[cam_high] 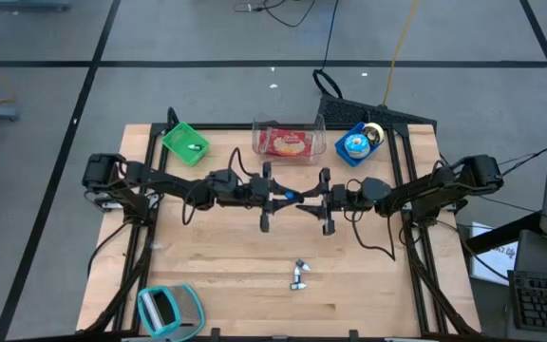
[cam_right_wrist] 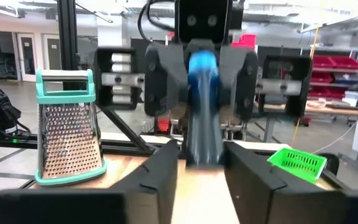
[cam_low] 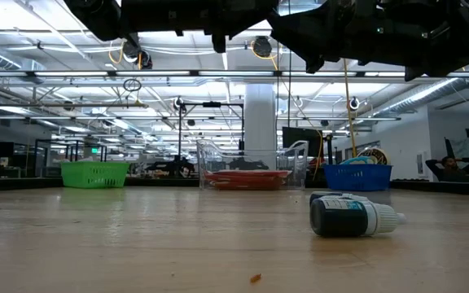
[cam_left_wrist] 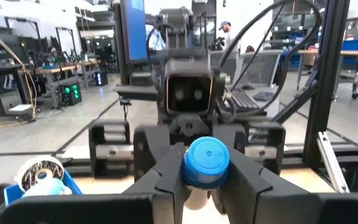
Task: Pick & Place Food Item
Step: Put the blue food coloring bottle into the green bin
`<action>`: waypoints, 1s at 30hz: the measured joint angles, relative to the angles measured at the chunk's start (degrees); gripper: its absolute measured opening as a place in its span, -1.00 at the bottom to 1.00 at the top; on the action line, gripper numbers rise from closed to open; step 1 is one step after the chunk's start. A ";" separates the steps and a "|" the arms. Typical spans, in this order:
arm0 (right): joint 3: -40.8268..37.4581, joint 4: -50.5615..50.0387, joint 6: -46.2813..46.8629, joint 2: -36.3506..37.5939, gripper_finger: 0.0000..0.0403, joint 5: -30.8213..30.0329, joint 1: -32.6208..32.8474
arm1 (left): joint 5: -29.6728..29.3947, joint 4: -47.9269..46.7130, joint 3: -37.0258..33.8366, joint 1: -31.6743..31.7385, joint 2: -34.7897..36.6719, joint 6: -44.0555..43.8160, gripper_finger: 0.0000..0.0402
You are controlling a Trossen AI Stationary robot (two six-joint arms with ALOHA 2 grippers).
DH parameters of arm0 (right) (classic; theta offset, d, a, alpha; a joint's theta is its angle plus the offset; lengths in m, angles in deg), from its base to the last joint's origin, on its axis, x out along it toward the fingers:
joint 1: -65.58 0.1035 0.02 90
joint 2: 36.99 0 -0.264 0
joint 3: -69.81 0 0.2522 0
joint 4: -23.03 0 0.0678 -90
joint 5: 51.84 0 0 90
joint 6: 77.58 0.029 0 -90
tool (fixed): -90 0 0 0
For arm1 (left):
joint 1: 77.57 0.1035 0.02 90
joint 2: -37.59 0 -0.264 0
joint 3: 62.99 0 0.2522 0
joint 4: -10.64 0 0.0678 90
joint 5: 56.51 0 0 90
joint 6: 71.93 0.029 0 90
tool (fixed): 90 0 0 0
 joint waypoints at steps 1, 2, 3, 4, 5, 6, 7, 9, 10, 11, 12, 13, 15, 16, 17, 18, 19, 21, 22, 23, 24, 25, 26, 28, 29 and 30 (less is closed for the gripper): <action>0.00 -0.31 0.51 0.00 -0.35 0.01 0.00 | 0.01 0.31 0.00 0.00 0.09 0.00 -0.61; 0.00 -0.45 0.93 0.02 -0.29 0.01 0.00 | -0.04 0.38 0.00 -0.02 0.32 0.00 -0.61; 0.00 -0.62 1.50 0.02 -0.23 -0.07 0.00 | -0.04 -0.38 0.00 0.00 0.78 0.00 -0.60; 0.00 -0.83 2.06 0.02 -0.16 -0.09 0.00 | -0.12 -0.75 -0.02 0.00 1.13 0.00 -0.60; 0.00 -1.14 2.52 0.02 -0.10 -0.13 -0.05 | -0.42 -0.73 -0.02 -0.02 1.45 0.17 -0.60; 0.00 -1.54 2.98 0.04 -0.04 -0.14 -0.12 | -0.94 -1.34 -0.02 -0.02 1.97 0.50 -0.60; 0.00 -1.84 3.46 0.11 0.02 -0.14 -0.15 | -1.86 -3.09 -0.02 0.00 2.85 0.72 -0.60; 0.00 -2.75 3.92 0.71 0.12 -0.16 -0.20 | -4.58 -6.71 -0.02 0.29 4.70 0.80 -0.61; 0.00 -3.63 3.90 1.09 0.16 -0.18 -0.22 | -6.23 -9.46 -0.02 0.61 6.04 0.76 -0.61; 0.00 -4.93 3.90 1.57 0.19 -0.18 -0.22 | -8.03 -13.02 -0.02 1.06 7.79 0.46 -0.61; 0.00 -6.25 3.92 2.05 0.22 -0.18 -0.22 | -10.04 -16.58 -0.02 1.67 9.52 -0.09 -0.61; 0.00 -7.64 3.92 2.74 0.24 -0.20 -0.22 | -12.14 -19.48 -0.01 2.35 10.98 -0.84 -0.60; -0.02 -9.60 3.91 4.26 0.27 -0.42 -0.22 | -15.36 -24.83 -0.67 4.04 14.45 -2.79 -0.60; -0.01 -10.46 3.90 4.95 0.27 -0.94 -0.20 | -16.35 -26.76 -1.53 4.95 16.08 -3.70 -0.60; -0.01 -11.50 3.90 5.60 0.27 -1.64 -0.20 | -16.99 -27.35 -2.48 5.76 17.46 -4.08 -0.60; -0.01 -12.62 3.91 6.20 0.27 -1.79 -0.20 | -17.53 -27.38 -3.76 6.62 18.96 -4.42 -0.61; -0.02 -13.47 3.90 6.66 0.26 -1.79 -0.20 | -18.21 -27.63 -5.36 7.43 20.73 -4.67 -0.61; -0.02 -14.33 3.82 7.43 0.24 -1.86 -0.24 | -20.01 -27.68 -8.54 9.12 24.07 -6.02 -0.62; -0.02 -14.70 3.62 7.63 0.23 -1.85 -0.24 | -21.04 -27.17 -10.14 9.96 25.48 -6.91 -0.62; -0.02 -14.68 3.61 7.63 0.22 -1.81 -0.24 | -22.37 -27.15 -11.96 10.90 26.99 -7.89 -0.62; -0.02 -14.83 3.60 7.61 0.22 -1.80 -0.24 | -23.64 -27.46 -13.88 11.79 28.40 -8.93 -0.61; -0.02 -14.95 3.51 7.58 0.21 -1.78 -0.24 | -24.84 -27.28 -15.75 12.65 29.66 -9.98 -0.60; -0.02 -14.88 3.50 7.56 0.21 -1.80 -0.24 | -25.82 -26.87 -17.46 13.38 30.70 -11.18 -0.60; -0.02 -14.90 3.49 7.58 0.21 -2.29 -0.28 | -27.58 -26.02 -20.86 15.13 32.95 -13.40 -0.60; -0.02 -15.04 3.49 7.58 0.21 -3.01 -0.31 | -28.62 -26.10 -22.53 15.99 34.02 -14.48 -0.61; -0.02 -15.10 3.49 7.58 0.21 -3.30 -0.32 | -29.76 -26.15 -24.12 16.98 35.07 -15.47 -0.61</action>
